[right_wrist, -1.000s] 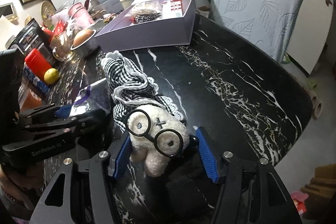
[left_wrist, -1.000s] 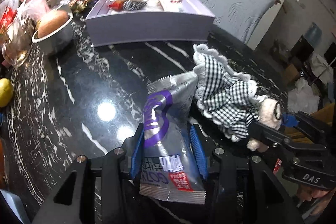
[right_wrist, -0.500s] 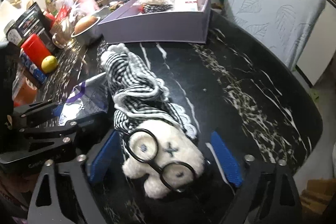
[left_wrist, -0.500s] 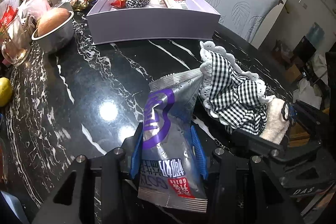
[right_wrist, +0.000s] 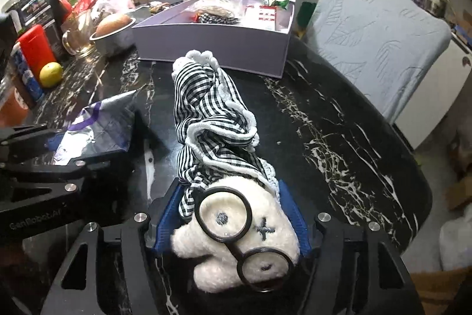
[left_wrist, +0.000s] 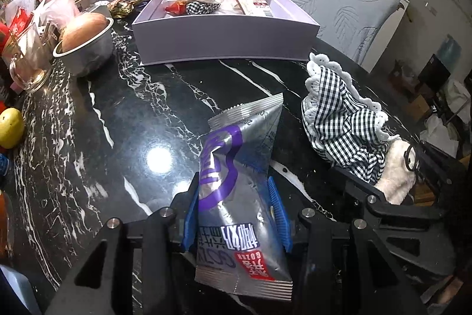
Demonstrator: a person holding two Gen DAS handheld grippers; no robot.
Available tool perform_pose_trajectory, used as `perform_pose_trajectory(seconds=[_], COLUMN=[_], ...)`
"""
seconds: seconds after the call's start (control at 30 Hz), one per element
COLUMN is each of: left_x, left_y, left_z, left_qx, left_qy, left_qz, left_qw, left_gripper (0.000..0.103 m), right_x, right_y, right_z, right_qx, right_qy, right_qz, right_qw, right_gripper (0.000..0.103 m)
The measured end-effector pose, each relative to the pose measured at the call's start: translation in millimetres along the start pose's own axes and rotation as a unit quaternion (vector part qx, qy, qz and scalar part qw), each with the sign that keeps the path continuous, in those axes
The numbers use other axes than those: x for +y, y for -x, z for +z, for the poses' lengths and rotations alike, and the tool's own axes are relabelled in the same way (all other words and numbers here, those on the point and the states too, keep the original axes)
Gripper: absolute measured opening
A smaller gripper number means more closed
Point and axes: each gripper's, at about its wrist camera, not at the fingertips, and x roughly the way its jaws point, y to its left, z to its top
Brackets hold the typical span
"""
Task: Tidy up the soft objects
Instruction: 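Lift the plush toy and snack bag off the table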
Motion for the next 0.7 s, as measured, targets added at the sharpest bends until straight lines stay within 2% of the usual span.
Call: perform_pose_trajectory(seconds=[0.27, 0.57, 0.7], left_x=[4.7, 5.3, 6.1], left_y=[2.2, 19.3, 29.1], left_z=[-1.7, -0.7, 1.8], left_qx=[-0.009, -0.035, -0.045], left_qy=[0.011, 0.005, 0.005], left_qz=[-0.010, -0.002, -0.003], left_qw=[0.9998, 0.9994, 0.9990], left_gripper=[0.040, 0.040, 0.040], right_x=[-4.0, -11.1, -12.4], right_y=[4.5, 20.0, 28.9], right_z=[-3.2, -13.3, -16.7], right_qx=[-0.005, 0.007, 0.002], right_qy=[-0.017, -0.070, -0.077], right_qz=[0.007, 0.061, 0.061], right_qw=[1.000, 0.996, 0.995], right_gripper=[0.060, 0.054, 0.053])
